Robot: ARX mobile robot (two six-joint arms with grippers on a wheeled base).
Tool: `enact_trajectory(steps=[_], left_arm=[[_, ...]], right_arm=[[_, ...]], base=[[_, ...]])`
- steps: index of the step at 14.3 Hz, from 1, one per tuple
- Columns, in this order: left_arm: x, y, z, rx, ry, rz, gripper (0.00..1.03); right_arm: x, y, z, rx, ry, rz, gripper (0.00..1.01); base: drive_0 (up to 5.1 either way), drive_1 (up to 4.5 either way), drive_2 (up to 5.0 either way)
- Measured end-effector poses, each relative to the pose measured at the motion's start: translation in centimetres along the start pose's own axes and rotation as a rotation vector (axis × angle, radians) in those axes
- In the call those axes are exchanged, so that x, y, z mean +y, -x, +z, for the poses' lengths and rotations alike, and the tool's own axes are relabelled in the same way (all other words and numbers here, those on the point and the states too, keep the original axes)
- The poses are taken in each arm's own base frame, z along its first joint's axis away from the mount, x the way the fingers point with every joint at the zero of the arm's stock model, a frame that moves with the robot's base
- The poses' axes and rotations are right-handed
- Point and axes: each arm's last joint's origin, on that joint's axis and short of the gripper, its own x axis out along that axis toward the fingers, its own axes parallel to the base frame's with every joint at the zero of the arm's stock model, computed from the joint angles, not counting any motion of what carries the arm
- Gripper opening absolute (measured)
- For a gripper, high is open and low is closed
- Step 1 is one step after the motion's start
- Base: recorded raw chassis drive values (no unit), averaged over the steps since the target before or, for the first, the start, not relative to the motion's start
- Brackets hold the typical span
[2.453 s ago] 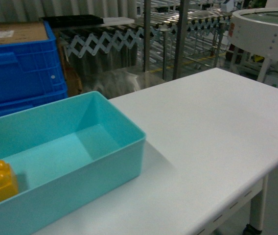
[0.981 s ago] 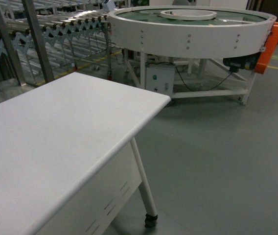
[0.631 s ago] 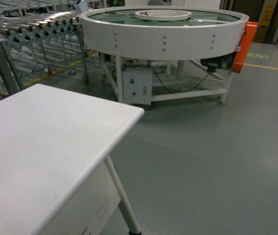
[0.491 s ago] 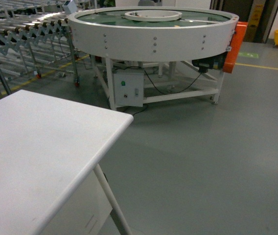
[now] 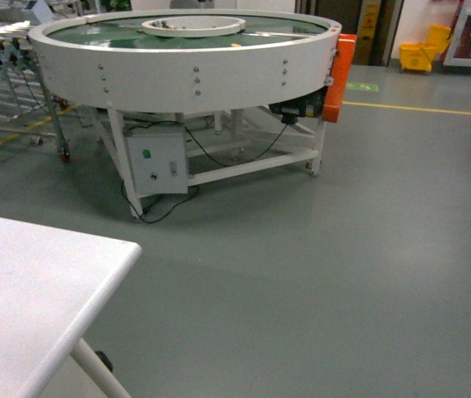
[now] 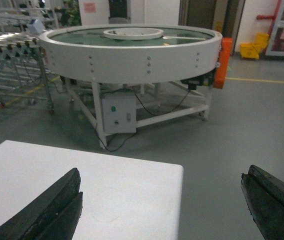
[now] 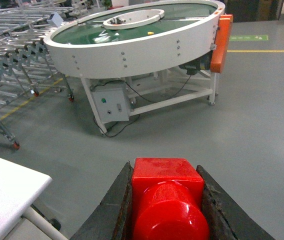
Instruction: Pick red block from blue box to shelf
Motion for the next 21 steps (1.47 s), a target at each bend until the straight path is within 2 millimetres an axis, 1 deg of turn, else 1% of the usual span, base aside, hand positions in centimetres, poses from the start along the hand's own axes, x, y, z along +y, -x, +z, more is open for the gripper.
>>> enact_trajectory(steps=[4,12,15,21], left_arm=[[0.00,0.00,-0.03,0.003,0.000,0.001,0.98],[-0.01,0.00,-0.02,0.002,0.000,-0.001,0.98],[0.00,0.00,0.01,-0.001,0.000,-0.003,0.98],[0.00,0.00,0.00,0.000,0.000,0.000,0.98]], right_arm=[[-0.01,-0.02,-0.04,0.003,-0.001,0.000,0.27],[0.07,0.00,-0.03,0.002,0.000,0.003,0.27],[-0.07,0.02,-0.04,0.001,-0.001,-0.016,0.27],[0.00,-0.01,-0.07,0.005,-0.001,0.001,0.27]], base=[[-1.7,-1.72,-1.7],[3.1,-5.35,-2.6],[-1.6,-1.62,-1.6],[-1.6,-1.58,-1.6]])
